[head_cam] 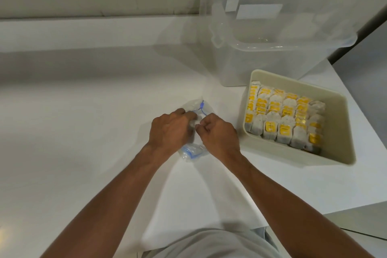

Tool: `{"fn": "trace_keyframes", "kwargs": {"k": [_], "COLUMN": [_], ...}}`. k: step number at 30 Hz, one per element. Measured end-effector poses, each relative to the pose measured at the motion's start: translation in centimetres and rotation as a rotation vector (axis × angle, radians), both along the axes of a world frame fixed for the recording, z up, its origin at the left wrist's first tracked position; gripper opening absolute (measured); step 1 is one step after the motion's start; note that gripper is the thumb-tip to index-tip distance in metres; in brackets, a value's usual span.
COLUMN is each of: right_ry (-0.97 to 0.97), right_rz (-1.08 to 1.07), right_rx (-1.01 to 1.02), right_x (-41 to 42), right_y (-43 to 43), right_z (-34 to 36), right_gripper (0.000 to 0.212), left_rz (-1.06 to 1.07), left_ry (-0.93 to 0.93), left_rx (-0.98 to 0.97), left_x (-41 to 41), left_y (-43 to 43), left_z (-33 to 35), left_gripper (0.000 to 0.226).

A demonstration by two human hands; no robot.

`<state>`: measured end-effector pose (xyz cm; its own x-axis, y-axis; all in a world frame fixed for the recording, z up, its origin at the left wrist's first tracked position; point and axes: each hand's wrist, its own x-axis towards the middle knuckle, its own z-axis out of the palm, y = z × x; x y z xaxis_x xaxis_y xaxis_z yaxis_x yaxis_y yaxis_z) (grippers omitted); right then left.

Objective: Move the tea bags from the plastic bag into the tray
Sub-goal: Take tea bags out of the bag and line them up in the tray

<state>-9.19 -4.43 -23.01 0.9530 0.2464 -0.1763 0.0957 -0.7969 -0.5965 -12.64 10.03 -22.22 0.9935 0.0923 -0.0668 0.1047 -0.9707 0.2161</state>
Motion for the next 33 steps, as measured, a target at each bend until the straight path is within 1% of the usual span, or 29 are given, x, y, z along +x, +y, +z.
{"fn": "trace_keyframes", "kwargs": {"k": [1, 3, 4, 6, 9, 11, 12, 14, 16, 18, 22, 25, 27, 30, 33], "right_ry": [0.126, 0.375, 0.427, 0.441, 0.441, 0.354, 0.272, 0.099, 0.002, 0.005, 0.172, 0.148, 0.1, 0.04, 0.067], "right_rz": [-0.076, -0.22, -0.254, -0.245, -0.121, -0.006, 0.046, 0.096, 0.081, 0.05, -0.002, 0.027, 0.028, 0.031, 0.037], "right_rx": [0.18, 0.522, 0.616, 0.681, 0.653, 0.548, 0.478, 0.361, 0.336, 0.374, 0.516, 0.563, 0.545, 0.504, 0.537], "right_x": [-0.1, -0.5, -0.6, -0.9, -1.0, -0.8, -0.7, -0.3, 0.1, 0.6, 1.1, 1.3, 1.7, 2.4, 2.5], "right_y": [0.0, -0.1, -0.1, -0.4, -1.0, -1.3, -1.4, -1.4, -1.5, -1.4, -1.3, -1.6, -2.1, -3.0, -3.9], "right_z": [0.5, 1.8, 2.4, 3.4, 4.0, 4.1, 4.0, 4.0, 4.4, 4.6, 5.7, 6.7, 7.1, 7.7, 8.1], "right_gripper": [0.007, 0.013, 0.019, 0.028, 0.041, 0.045, 0.042, 0.03, 0.018, 0.012, 0.003, 0.007, 0.006, 0.007, 0.005], "left_rz": [0.001, 0.003, 0.006, 0.02, 0.032, 0.018, 0.008, -0.01, -0.014, -0.016, -0.022, 0.014, 0.039, 0.047, 0.02], "left_ry": [-0.016, -0.059, -0.075, -0.097, -0.074, -0.014, 0.02, 0.069, 0.08, 0.099, 0.094, 0.083, 0.075, 0.069, 0.078], "left_rx": [-0.002, -0.015, -0.03, -0.087, -0.186, -0.243, -0.286, -0.376, -0.457, -0.555, -0.738, -0.862, -0.938, -0.95, -0.964], "left_x": [-0.1, -0.3, -0.3, -0.4, -0.5, -0.3, -0.2, 0.0, 0.1, 0.1, -0.3, -0.1, 0.1, 0.4, 0.7], "left_y": [0.1, 0.3, 0.4, 0.6, 1.0, 1.5, 1.7, 2.1, 2.4, 2.4, 2.1, 1.8, 1.5, 0.8, 0.2], "left_z": [0.1, 0.3, 0.5, 1.1, 2.0, 2.6, 2.8, 3.4, 4.2, 4.9, 6.3, 6.6, 6.8, 7.0, 6.9], "left_gripper": [0.036, 0.027, 0.022, 0.017, 0.01, 0.009, 0.012, 0.017, 0.021, 0.021, 0.02, 0.012, 0.014, 0.025, 0.015]}}
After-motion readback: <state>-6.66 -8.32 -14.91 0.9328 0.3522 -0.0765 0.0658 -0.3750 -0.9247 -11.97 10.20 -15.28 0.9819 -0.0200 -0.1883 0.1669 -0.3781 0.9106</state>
